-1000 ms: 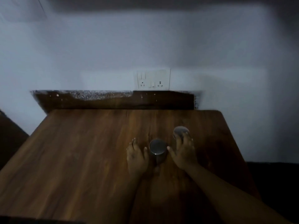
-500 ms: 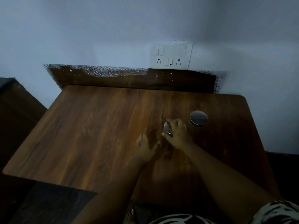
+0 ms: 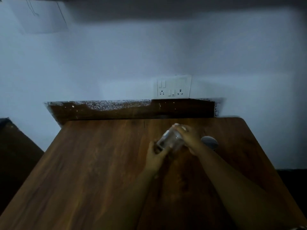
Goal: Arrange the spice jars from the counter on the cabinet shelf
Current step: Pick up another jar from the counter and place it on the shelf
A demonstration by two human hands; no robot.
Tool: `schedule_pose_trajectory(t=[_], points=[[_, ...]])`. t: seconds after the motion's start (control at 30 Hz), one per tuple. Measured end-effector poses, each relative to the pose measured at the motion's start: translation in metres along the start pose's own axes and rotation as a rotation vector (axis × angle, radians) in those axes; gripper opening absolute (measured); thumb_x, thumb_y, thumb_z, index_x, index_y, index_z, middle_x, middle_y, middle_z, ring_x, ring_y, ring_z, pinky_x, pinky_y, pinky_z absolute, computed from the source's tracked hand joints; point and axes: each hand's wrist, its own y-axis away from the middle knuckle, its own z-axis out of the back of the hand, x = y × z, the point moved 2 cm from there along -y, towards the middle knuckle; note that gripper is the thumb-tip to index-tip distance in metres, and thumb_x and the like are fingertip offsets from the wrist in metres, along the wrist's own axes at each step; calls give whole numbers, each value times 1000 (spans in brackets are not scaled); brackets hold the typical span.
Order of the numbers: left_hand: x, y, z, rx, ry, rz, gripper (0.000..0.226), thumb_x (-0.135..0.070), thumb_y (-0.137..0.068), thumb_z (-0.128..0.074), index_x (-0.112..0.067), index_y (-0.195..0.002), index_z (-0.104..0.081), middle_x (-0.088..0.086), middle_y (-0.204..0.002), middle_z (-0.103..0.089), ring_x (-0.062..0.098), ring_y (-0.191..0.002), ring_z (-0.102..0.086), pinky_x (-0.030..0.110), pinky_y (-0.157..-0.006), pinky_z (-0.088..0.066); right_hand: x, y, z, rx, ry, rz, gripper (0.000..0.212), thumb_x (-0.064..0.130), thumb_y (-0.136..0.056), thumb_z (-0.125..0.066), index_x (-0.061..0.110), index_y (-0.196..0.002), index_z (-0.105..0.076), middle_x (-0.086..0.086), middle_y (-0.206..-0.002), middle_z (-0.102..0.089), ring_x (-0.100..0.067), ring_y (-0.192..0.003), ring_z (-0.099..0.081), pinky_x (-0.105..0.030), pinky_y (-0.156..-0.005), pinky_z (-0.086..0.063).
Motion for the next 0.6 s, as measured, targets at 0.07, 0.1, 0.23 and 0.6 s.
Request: schedule_pose_trajectory(t=[0.07, 0.1, 0.23, 0.6], points=[[-3, -3, 11, 58, -35, -85, 50, -31, -82, -75, -19, -125, -51, 8, -128, -58, 20, -108, -65, 41, -85, -58, 4, 1, -4, -11, -136, -69, 37, 50, -80, -69, 26, -108, -67, -11, -116, -65, -29, -101, -66, -50, -91, -55], [-8, -4, 19, 69, -122, -131, 53, -43, -84, -69, -21, -128, -51, 8, -130, -57, 25, -113, -62, 47, -91, -55, 5, -2, -7, -8, -206, -94, 39, 48, -81, -69, 22, -109, -68, -12, -115, -66, -30, -101, -66, -48, -93, -54], [-9, -13, 43, 132, -191, -133, 58, -60, -93, -41, -19, -134, -47, 19, -129, -58, 31, -111, -64, 39, -92, -54, 24, -1, -18, 25, -291, -31, 31, 42, -86, -66, 19, -107, -70, -14, -117, -64, -31, -106, -63, -42, -88, -52], [-33, -39, 71, 125, 267, -35, 52, -5, -82, -72, -12, -128, -50, 0, -118, -60, 6, -97, -62, 13, -70, -52, 78, 1, -49, -5, -259, -8, 45, 49, -89, -62, 18, -120, -63, -9, -116, -66, -27, -108, -62, -47, -95, -50]])
